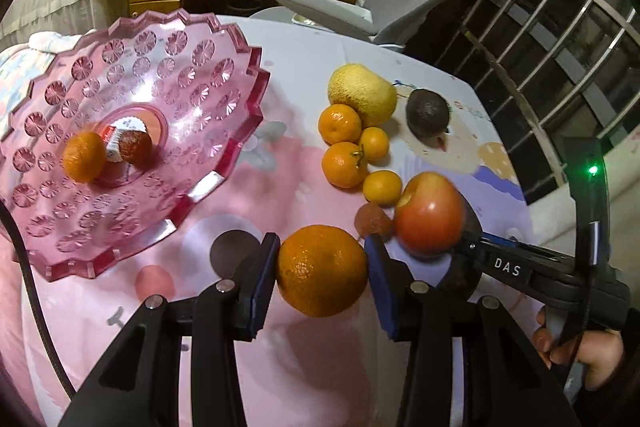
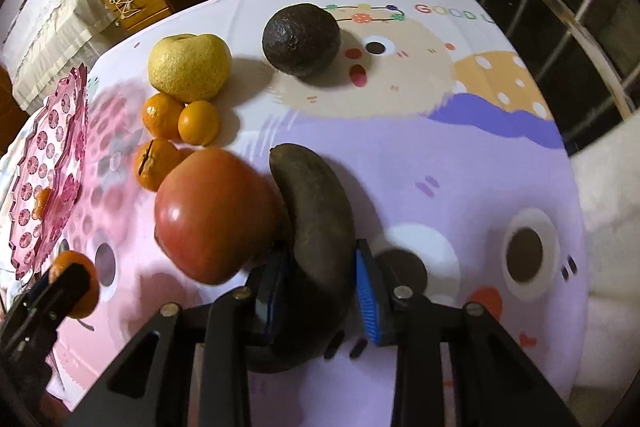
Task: Organize fruits
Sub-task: 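Grasp the large mandarin with left tool while right tool grasps the banana, then carry mandarin and banana into the pink bowl and open both tools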
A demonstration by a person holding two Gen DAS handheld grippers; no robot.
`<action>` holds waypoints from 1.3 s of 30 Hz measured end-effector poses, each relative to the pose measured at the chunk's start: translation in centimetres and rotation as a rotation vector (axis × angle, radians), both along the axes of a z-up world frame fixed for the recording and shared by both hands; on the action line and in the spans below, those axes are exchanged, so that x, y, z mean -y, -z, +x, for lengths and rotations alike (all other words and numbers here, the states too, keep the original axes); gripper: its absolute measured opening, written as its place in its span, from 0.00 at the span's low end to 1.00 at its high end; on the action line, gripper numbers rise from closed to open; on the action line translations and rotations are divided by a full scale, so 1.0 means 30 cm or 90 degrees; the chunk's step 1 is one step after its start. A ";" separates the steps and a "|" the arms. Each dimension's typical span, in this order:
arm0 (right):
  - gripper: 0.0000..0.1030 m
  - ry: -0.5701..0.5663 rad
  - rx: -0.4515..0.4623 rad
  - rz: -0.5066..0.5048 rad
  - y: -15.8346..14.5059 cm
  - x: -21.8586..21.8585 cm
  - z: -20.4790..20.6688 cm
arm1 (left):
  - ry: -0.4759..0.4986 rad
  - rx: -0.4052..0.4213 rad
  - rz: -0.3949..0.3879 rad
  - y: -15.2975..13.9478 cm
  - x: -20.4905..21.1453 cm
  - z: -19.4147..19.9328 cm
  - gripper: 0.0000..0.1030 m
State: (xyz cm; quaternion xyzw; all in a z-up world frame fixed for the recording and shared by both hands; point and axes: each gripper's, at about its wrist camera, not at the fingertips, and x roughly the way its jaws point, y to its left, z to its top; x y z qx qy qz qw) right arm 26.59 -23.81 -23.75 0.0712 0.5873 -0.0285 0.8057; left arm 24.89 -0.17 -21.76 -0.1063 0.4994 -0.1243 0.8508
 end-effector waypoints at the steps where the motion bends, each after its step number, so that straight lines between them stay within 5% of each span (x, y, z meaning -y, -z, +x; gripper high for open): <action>1: 0.31 0.004 0.001 -0.003 -0.009 -0.004 -0.013 | 0.007 0.002 -0.001 -0.017 -0.013 -0.008 0.41; 12: 0.31 0.057 0.023 -0.023 -0.182 -0.081 -0.114 | 0.060 0.047 0.001 -0.222 -0.162 -0.040 0.41; 26: 0.31 0.062 0.116 -0.009 -0.465 -0.350 -0.118 | 0.077 0.114 0.018 -0.435 -0.463 -0.012 0.41; 32: 0.31 0.049 0.150 0.008 -0.533 -0.488 -0.079 | 0.056 0.133 0.024 -0.462 -0.605 0.026 0.41; 39: 0.30 0.018 0.162 0.034 -0.511 -0.628 -0.025 | 0.038 0.094 0.042 -0.368 -0.737 0.104 0.41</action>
